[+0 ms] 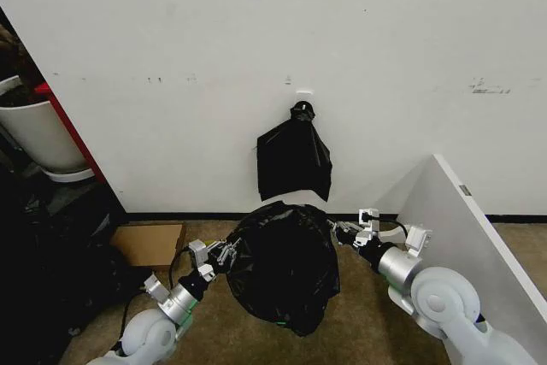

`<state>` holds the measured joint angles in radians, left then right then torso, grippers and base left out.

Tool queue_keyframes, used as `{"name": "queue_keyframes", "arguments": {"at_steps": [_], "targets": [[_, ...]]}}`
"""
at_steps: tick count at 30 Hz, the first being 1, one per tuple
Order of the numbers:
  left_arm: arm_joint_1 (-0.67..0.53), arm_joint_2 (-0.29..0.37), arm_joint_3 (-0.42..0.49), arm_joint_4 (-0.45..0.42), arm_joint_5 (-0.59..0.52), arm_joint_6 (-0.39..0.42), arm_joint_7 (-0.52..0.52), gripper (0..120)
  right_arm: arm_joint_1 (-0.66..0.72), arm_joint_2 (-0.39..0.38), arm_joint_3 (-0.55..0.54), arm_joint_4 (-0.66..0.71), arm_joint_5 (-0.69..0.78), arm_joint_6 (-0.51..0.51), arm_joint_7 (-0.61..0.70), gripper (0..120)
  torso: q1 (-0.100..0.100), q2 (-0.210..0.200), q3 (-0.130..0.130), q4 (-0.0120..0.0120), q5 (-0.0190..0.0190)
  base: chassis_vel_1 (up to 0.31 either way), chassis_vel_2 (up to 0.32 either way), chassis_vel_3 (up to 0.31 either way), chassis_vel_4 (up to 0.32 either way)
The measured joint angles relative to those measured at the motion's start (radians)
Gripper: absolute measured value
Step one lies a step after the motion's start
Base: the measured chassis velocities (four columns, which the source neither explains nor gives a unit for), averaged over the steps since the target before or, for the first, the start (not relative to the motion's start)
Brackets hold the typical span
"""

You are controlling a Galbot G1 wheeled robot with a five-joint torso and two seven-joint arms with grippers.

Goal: Place the garbage bag over the trash bin.

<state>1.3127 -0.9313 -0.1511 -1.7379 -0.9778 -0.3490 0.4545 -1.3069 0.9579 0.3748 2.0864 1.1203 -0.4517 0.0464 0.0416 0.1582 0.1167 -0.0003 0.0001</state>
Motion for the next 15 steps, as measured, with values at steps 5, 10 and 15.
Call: {"name": "queue_keyframes", "arguments": {"at_steps": [5,10,15], "targets": [[0.0,0.002,-0.002,-0.007,-0.016,0.008,0.001,4,0.021,-0.013,-0.008,-0.038,-0.015,0.016,-0.014,0,0.0,0.0,0.0,0.0001,0.0,0.0,0.0,0.0,0.0],[0.0,0.003,-0.002,-0.008,-0.022,0.012,0.0,4,0.034,-0.015,-0.021,-0.057,-0.021,0.035,-0.016,0,0.0,0.0,0.0,0.0001,-0.0001,0.0,0.0,0.0,0.0],[0.0,-0.002,0.0,-0.008,-0.02,0.028,-0.044,4,0.032,-0.008,-0.025,-0.055,-0.031,0.059,-0.014,0,0.0,0.0,0.0,0.0002,-0.0001,0.0,0.0,0.0,0.0]]}}
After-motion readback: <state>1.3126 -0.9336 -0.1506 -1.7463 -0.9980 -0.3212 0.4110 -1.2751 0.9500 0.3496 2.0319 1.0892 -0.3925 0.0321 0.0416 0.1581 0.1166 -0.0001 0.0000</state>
